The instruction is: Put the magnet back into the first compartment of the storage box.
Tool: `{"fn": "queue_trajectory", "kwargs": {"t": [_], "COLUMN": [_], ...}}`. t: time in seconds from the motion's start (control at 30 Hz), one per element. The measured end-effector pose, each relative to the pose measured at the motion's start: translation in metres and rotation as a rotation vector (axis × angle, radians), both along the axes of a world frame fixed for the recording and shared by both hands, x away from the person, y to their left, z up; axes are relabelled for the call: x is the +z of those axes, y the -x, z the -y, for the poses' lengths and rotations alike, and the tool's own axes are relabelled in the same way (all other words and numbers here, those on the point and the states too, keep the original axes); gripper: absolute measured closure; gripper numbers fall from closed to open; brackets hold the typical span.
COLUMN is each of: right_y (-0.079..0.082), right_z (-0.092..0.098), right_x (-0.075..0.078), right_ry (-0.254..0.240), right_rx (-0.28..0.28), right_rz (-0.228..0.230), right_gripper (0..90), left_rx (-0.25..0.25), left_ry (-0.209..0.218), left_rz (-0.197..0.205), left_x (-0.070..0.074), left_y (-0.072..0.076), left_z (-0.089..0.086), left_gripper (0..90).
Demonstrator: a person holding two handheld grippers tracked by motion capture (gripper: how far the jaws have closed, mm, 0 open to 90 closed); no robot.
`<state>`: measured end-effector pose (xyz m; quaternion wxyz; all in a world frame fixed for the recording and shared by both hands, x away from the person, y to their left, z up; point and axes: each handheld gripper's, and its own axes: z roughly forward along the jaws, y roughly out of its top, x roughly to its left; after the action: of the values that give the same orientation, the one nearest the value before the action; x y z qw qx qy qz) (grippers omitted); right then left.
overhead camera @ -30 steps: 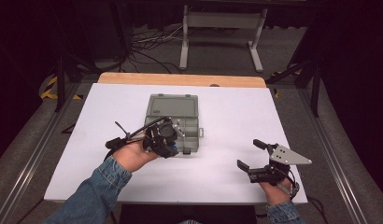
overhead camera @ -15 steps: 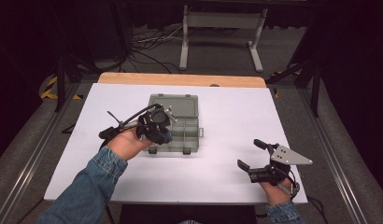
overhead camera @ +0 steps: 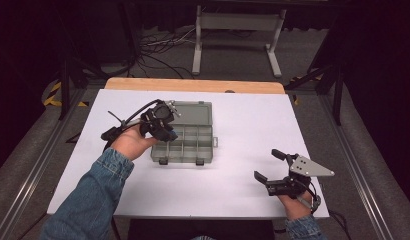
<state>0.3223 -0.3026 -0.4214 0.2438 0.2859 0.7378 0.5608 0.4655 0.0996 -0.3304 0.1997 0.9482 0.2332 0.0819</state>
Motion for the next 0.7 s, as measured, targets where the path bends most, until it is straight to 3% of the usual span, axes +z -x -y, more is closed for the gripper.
{"fn": "queue_trajectory", "kwargs": {"t": [0.5,0.7], "right_y": [0.000,0.000], "right_z": [0.001,0.001], "right_x": [0.000,0.000], "right_ry": [0.000,-0.001], "right_rx": [0.003,0.004], "right_rz": [-0.003,-0.004], "right_gripper": [3.3,3.3], "left_rx": [0.112,0.126], "left_ry": [-0.005,0.007], "left_rz": [-0.023,-0.011], "left_x": [-0.012,-0.020], "left_y": [-0.029,-0.032], "left_z": [-0.014,-0.019], "left_gripper": [62.2,62.2]}}
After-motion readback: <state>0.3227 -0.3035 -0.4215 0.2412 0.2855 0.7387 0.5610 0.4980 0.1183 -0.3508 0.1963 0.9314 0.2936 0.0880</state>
